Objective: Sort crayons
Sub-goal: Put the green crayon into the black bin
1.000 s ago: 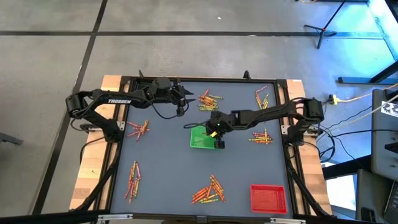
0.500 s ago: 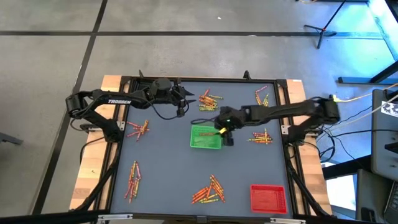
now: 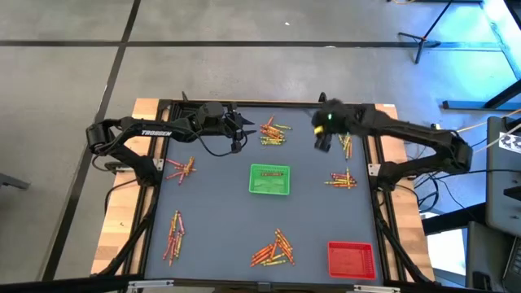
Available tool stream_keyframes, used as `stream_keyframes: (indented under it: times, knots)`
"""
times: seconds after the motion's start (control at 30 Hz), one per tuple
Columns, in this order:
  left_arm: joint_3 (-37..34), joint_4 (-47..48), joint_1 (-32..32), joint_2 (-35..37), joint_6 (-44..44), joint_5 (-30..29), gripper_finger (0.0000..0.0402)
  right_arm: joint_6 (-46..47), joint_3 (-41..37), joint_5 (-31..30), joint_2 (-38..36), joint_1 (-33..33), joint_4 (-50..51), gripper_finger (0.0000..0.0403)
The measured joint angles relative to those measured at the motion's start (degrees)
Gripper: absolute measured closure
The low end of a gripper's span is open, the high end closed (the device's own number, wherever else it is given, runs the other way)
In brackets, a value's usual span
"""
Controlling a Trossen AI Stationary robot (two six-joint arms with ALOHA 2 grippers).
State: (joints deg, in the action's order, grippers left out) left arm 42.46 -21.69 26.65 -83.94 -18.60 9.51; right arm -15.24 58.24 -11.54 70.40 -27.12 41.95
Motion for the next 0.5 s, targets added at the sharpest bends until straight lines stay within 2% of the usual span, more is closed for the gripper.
stream_keyframes:
  times: [0.27, 0.5]
  knots:
    - [0.0, 0.0, 0.0, 0.0, 0.0, 0.0, 0.0282, -7.8, 0.0, 0.5, 3.9, -15.8, -0.6, 0.0214]
    - [0.0, -0.3, 0.0, 0.0, 0.0, 0.0, 0.0282, -13.8, 0.0, -0.1, 8.9, -21.7, -3.7, 0.0214]
